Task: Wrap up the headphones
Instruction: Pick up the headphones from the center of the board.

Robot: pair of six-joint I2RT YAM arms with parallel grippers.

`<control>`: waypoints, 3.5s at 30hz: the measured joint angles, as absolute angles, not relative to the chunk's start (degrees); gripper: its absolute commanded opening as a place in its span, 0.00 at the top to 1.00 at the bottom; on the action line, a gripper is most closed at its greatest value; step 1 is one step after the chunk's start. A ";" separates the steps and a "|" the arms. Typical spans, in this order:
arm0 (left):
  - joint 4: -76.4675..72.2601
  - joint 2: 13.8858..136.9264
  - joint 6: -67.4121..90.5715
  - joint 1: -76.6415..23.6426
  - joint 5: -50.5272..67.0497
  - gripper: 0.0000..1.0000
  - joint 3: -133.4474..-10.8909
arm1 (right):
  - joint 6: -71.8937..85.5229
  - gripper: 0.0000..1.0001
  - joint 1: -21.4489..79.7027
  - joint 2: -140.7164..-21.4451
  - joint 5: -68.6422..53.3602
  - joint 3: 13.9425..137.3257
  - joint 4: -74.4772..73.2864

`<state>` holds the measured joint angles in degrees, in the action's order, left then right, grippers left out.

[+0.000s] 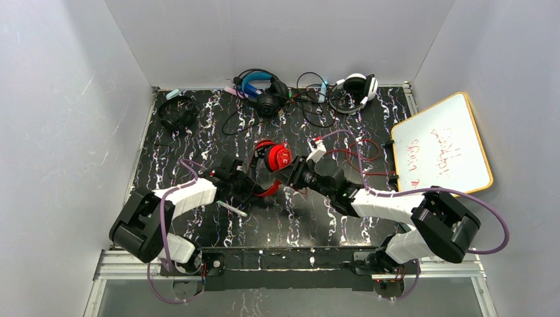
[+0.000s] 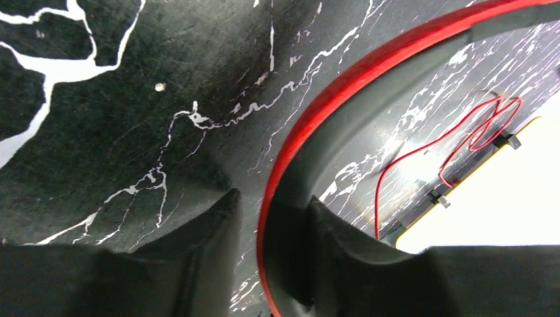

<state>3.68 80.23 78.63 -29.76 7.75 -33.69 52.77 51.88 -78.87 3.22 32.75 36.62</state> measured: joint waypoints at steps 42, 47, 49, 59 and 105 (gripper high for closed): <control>43.35 76.25 40.66 -27.49 -5.89 0.99 -77.82 | 28.14 0.01 51.99 -46.63 1.08 25.41 15.14; 44.27 76.07 40.69 -27.49 -0.64 0.98 -79.79 | 24.82 0.01 51.99 -44.03 2.63 25.41 14.06; 44.91 76.07 40.64 -27.49 0.97 0.98 -80.79 | 23.81 0.01 51.99 -43.40 3.57 25.41 13.06; 44.40 76.07 42.68 -27.42 13.04 0.98 -87.05 | 20.29 0.01 51.99 -39.00 4.29 24.62 11.40; 55.33 73.76 40.88 -27.31 -4.99 0.98 -97.67 | 8.16 0.01 51.96 -36.05 9.41 14.11 21.74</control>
<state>55.33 73.76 40.88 -27.31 -4.99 -97.67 8.16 51.96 -36.05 9.41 14.11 21.74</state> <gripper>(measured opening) 0.105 0.985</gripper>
